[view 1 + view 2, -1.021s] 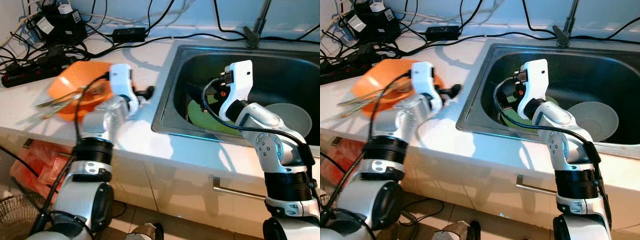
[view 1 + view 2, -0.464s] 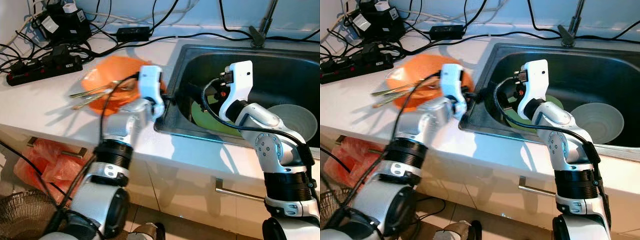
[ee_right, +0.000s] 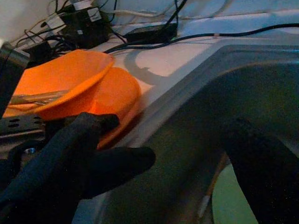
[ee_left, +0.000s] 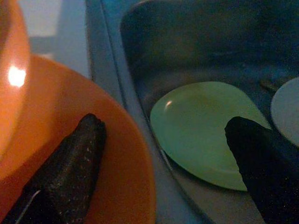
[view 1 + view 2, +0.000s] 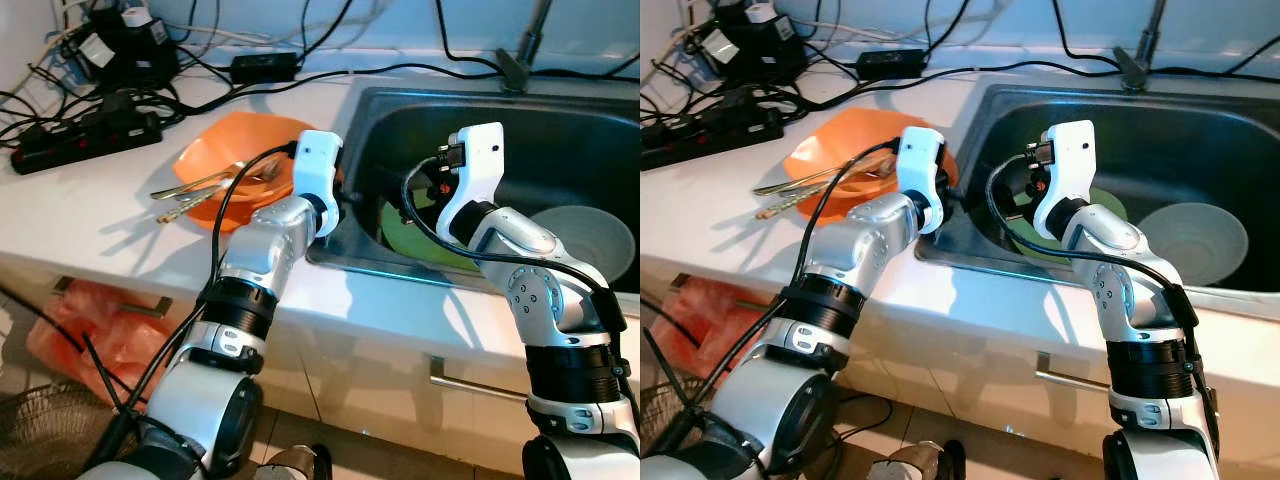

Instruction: Kitchen organization

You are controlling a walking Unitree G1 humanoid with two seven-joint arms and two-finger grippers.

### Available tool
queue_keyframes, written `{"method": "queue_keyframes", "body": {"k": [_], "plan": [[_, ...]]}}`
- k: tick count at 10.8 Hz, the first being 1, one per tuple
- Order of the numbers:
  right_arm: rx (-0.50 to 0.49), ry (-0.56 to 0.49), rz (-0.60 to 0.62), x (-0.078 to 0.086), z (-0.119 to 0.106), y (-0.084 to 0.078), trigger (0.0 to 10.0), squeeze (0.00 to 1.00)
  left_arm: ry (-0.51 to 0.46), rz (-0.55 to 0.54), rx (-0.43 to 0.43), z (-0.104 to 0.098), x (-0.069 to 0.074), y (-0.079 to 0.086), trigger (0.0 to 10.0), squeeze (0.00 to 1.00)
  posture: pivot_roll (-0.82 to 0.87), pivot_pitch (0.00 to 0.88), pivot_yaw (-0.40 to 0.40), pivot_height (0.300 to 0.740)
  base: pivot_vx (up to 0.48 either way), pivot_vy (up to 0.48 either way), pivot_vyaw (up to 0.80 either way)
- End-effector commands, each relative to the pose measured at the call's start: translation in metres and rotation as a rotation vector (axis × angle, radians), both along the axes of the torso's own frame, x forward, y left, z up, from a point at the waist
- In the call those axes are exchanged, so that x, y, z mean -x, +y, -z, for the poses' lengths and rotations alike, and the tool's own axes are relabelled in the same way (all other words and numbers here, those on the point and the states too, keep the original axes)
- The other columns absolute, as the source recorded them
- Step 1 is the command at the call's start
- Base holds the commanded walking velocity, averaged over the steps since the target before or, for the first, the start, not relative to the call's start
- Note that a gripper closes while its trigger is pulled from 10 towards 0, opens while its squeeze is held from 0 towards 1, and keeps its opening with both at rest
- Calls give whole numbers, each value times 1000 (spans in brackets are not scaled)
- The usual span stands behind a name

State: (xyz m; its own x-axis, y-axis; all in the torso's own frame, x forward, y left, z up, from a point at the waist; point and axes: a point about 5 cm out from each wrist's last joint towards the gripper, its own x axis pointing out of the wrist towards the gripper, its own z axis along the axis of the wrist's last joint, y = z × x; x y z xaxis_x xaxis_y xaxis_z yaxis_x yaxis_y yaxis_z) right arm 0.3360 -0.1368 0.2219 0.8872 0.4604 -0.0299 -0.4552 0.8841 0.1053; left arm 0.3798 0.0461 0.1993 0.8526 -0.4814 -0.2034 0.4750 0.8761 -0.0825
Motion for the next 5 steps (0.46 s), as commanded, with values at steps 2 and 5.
{"method": "queue_keyframes", "body": {"k": [2, 5], "plan": [[1, -7, 7, 2, -1, -1, 10000, 0, -44, -16, -36, -4, 3, 11, 10000, 0, 111, 103, 154, 740, 0, 0, 0], [5, -5, 5, 1, -1, -3, 10000, 0, -109, -51, -59, -13, 5, 18, 10000, 0, 119, 102, 141, 740, 0, 0, 0]]}}
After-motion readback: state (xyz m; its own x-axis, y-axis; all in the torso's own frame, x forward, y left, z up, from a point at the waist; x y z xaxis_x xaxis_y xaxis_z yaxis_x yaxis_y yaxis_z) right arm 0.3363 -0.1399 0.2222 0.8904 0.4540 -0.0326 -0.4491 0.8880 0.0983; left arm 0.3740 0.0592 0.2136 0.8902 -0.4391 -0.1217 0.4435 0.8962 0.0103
